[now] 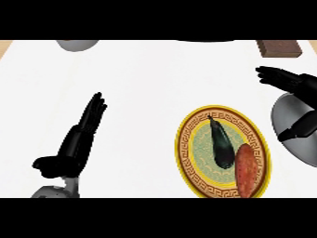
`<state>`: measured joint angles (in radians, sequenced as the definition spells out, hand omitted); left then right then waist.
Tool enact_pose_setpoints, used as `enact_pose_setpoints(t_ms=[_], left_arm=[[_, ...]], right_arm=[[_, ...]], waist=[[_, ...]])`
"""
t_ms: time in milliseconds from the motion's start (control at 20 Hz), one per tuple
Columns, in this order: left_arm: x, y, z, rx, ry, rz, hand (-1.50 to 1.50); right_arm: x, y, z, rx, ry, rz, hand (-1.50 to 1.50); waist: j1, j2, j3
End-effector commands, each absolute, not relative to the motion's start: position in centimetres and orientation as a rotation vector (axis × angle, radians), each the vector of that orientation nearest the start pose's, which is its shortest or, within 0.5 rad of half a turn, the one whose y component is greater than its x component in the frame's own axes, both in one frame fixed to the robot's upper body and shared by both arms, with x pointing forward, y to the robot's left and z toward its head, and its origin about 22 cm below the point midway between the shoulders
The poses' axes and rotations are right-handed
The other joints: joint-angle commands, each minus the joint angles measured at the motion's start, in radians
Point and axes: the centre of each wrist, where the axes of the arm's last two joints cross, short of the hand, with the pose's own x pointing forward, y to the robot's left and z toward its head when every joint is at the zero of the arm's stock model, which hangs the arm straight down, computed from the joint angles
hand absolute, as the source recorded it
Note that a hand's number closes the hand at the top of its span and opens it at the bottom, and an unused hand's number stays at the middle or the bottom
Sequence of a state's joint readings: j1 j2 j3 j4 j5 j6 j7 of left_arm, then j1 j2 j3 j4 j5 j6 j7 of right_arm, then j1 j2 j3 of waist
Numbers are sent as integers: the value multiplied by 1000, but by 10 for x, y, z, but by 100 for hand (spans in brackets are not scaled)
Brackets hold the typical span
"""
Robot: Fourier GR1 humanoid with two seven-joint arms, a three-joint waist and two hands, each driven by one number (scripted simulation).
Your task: Pick the eggplant from the plate and place it in the pan
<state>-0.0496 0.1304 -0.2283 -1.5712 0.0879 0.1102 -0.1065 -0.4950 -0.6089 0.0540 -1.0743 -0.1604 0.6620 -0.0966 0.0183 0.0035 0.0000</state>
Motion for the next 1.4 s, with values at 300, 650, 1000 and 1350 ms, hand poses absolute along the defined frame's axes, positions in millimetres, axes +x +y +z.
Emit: enact_pose_setpoints(t_ms=[300,650,1000,1350], left_arm=[[257,188,13,-104,-1694,-156,0],[248,194,-6,-54,-1686,-135,0],[253,210,3,-62,-1701,-149,0],[238,213,13,-67,-1710,-131,0]], right_arm=[[373,-272,90,117,-1156,1335,-150],[348,-244,61,76,-1052,1464,-150],[356,-229,40,65,-1011,1461,-150],[352,-242,35,53,-1049,1377,-150]], waist=[[3,2,0],[-20,-4,0],[-13,-3,0],[-13,-4,0]])
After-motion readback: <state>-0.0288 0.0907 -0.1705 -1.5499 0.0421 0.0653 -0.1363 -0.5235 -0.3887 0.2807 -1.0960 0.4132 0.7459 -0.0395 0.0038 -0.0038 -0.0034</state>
